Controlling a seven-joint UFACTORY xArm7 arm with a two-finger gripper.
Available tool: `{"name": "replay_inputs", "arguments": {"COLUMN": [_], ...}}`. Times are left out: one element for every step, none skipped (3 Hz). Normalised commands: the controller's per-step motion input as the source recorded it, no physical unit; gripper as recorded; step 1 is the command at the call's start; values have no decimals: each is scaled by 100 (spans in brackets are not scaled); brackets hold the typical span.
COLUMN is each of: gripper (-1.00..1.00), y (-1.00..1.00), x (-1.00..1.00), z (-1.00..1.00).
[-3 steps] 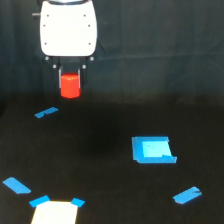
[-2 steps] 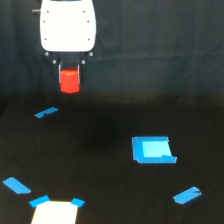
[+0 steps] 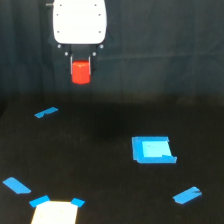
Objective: Pick up the red object from the table
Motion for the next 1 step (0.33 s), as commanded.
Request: {"name": "replay_inputs", "arguments": {"gripper": [-75], "y": [50], "x": [26], "z": [94]}}
